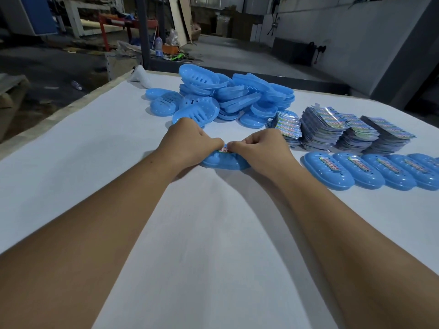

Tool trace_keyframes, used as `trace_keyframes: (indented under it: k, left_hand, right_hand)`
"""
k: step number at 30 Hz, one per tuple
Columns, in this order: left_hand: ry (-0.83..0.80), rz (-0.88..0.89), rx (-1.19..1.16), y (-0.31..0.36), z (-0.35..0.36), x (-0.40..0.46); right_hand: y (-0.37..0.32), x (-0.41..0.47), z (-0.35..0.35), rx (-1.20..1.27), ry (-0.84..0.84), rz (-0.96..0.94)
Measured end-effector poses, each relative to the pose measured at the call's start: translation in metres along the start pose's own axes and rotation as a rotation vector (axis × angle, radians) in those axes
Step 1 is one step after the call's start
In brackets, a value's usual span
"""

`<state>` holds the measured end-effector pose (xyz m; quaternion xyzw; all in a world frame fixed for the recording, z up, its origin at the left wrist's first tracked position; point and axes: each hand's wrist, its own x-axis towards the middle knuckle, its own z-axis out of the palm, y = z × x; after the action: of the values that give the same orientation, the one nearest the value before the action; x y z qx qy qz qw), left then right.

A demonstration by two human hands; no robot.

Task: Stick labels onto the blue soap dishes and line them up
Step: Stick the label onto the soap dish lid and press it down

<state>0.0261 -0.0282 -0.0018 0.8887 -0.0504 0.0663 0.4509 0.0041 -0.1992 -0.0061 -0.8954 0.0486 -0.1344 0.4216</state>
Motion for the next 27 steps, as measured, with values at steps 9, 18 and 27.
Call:
trace_keyframes:
  k: [9,18,27]
  left_hand:
    - [0.034,0.011,0.085,0.0007,-0.0002,-0.0004]
    - [0.033,0.036,0.154,0.0012,-0.0009,-0.001]
    - [0.075,0.094,0.306,0.0018,0.0022,0.0006]
  right_hand:
    - [-0.0014,-0.0012,0.0003,0.002,-0.006,-0.002]
    - [-0.0033,-0.0018,-0.0002,-0.063,-0.002,-0.006]
    - [-0.0071,-0.0033,-0.0021,-0.175,0.021,0.013]
